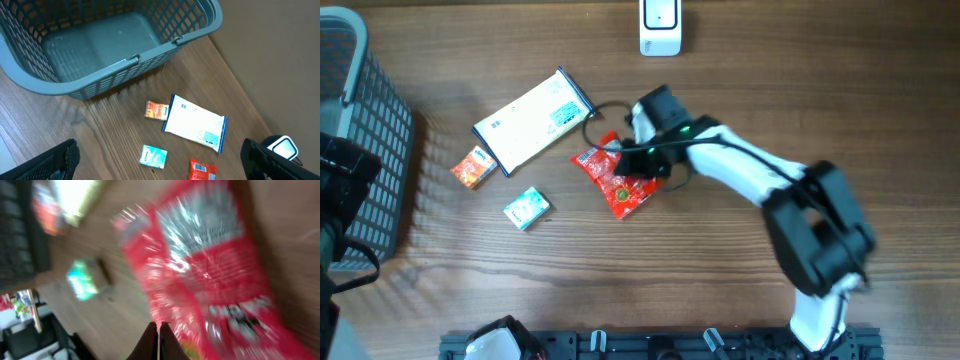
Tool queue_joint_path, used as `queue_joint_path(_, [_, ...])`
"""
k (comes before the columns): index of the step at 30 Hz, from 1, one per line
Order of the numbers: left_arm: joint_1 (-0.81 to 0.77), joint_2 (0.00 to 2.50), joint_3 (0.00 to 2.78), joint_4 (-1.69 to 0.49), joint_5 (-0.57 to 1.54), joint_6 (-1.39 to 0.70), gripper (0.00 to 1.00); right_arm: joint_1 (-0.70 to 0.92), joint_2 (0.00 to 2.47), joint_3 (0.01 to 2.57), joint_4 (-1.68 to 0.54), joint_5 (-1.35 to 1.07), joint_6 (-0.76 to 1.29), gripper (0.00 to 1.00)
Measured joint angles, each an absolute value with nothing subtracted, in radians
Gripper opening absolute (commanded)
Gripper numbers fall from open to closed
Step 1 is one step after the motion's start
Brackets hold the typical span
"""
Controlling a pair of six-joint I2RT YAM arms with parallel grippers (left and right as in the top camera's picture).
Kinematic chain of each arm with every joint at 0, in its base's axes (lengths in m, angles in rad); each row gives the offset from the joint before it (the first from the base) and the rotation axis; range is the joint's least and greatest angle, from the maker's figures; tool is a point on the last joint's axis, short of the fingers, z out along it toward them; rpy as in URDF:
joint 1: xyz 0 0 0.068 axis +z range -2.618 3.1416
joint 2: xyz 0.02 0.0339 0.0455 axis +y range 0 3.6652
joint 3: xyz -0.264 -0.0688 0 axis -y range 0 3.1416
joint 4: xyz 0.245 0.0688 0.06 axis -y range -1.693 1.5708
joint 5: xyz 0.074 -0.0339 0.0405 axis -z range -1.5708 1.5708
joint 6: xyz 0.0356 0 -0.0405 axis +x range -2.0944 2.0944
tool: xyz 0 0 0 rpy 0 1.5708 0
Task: Scan the item barcode
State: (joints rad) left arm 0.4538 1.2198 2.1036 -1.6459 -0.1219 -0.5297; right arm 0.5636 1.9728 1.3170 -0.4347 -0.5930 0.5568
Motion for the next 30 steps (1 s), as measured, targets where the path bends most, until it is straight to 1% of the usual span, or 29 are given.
queue_joint_path(3, [0.454,1.220,2.104,-1.646,-0.122,-0.530,1.00,0.492,1.804,1.317,-0.428,-0.590,0.485,0.63])
queue_joint_path(5, [0.454,1.220,2.104,-1.646,-0.122,-0.530,1.00,0.445,1.715,1.320,-0.426,-0.584,0.434,0.77])
queue_joint_path(9, [0.454,1.220,2.104,-1.646,-0.122,-0.530,1.00,0.405,1.681,1.325,-0.432,-0.581,0.357,0.91])
queue_joint_path(10, [0.454,1.220,2.104,-1.646,-0.122,-0.530,1.00,0.405,1.695,1.325,-0.435,-0.579,0.341,0.98])
queue_joint_path(11, [0.454,1.220,2.104,-1.646,-0.122,-0.530,1.00,0.405,1.718,1.325,-0.434,-0.579,0.330,1.00])
queue_joint_path(16, [0.454,1.220,2.104,-1.646,-0.122,-0.530,1.00,0.410,1.876,1.325,-0.394,-0.610,0.262,1.00])
queue_joint_path(23, [0.454,1.220,2.104,-1.646,-0.122,-0.530,1.00,0.408,2.134,1.325,-0.294,-0.819,0.253,0.99])
queue_joint_path(25, [0.454,1.220,2.104,-1.646,-0.122,-0.530,1.00,0.407,2.142,1.328,-0.295,-0.851,0.260,0.97])
queue_joint_path(27, [0.454,1.220,2.104,-1.646,-0.122,-0.530,1.00,0.408,2.145,1.329,-0.314,-0.868,0.262,0.93])
queue_joint_path(29, [0.454,1.220,2.104,-1.646,-0.122,-0.530,1.00,0.411,2.146,1.329,-0.343,-0.878,0.267,0.86])
queue_joint_path(30, [0.454,1.220,2.104,-1.646,-0.122,-0.530,1.00,0.416,2.148,1.330,-0.358,-0.879,0.267,0.86])
